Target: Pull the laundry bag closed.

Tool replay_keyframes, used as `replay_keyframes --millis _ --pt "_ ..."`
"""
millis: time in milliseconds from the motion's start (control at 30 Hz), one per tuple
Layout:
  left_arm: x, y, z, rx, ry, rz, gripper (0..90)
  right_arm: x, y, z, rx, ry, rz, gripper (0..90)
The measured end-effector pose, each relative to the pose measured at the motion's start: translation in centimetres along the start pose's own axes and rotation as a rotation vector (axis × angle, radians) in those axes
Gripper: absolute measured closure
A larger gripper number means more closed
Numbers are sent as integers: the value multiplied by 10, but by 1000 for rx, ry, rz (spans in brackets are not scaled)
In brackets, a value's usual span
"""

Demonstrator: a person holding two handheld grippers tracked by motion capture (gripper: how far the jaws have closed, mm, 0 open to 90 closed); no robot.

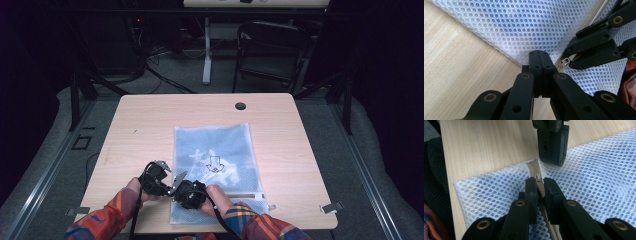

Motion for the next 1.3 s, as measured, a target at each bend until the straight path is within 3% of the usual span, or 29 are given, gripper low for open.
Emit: replay_keyframes --millis 1300 --pt "1 0 0 1 -10 1 900 -7 -14 -13 54 -12 -2 823"
Point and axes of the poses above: each handheld gripper's, and its own axes: z roughly forward along the jaws, y roughly out of its top, x roughly to its left, the point moved 5 cm from there along z, roughly forward along the jaws, and after that the axes turned 1 degree about z, right-handed, at the moved point
